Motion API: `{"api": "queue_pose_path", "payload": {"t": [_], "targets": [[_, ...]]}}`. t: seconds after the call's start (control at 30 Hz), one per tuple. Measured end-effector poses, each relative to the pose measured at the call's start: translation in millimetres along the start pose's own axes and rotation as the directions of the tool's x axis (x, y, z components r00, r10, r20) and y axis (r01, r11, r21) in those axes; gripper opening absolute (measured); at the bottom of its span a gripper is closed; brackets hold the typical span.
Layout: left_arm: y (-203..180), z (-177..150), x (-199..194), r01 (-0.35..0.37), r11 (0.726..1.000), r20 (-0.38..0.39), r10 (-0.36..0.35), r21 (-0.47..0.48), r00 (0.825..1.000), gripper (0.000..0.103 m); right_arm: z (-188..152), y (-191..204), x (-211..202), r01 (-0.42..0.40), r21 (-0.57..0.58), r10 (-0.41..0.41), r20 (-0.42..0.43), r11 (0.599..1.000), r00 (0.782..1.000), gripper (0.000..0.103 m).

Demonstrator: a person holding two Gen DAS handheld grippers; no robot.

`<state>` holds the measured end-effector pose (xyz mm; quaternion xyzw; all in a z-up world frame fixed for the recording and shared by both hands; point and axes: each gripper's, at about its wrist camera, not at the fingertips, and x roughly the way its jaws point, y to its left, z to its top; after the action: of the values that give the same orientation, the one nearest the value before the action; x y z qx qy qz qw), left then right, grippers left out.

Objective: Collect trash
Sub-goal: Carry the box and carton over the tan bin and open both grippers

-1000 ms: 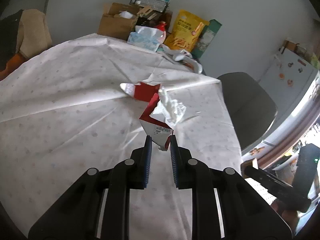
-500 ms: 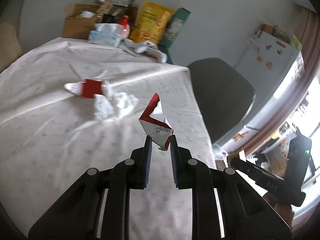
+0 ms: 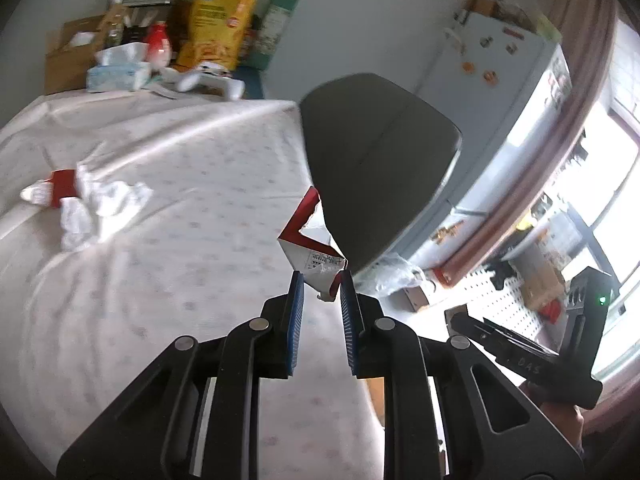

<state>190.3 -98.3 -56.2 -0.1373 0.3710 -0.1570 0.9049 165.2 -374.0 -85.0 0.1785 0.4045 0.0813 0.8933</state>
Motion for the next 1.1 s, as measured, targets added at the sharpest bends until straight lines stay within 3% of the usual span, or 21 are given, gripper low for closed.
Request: {"api": "queue_pose_path", "payload": {"t": [0.57,0.93,1.0,1.1], "targets": [[-92,-23,72,0.069,0.986,-0.150,-0.046,0.153,0.988,0.019,-37,-125,-9,0.115,0.195,-0.113,-0.022,0.974,0.993,0.048],[-125,-40,114,0.075,0.974,-0.233,-0.025,0.212,0.972,0.019,-60,-184,8,0.147,0.306,-0.136,-0.057,0.941,0.989,0.048],[-130,-42,120,0.079,0.972,-0.247,-0.023,0.220,0.969,0.019,-63,-191,12,0.151,0.317,-0.138,-0.061,0.936,0.988,0.051],[-140,-48,129,0.084,0.968,-0.269,-0.018,0.236,0.963,0.019,-66,-200,12,0.137,0.345,-0.127,-0.052,0.929,0.991,0.065]]}}
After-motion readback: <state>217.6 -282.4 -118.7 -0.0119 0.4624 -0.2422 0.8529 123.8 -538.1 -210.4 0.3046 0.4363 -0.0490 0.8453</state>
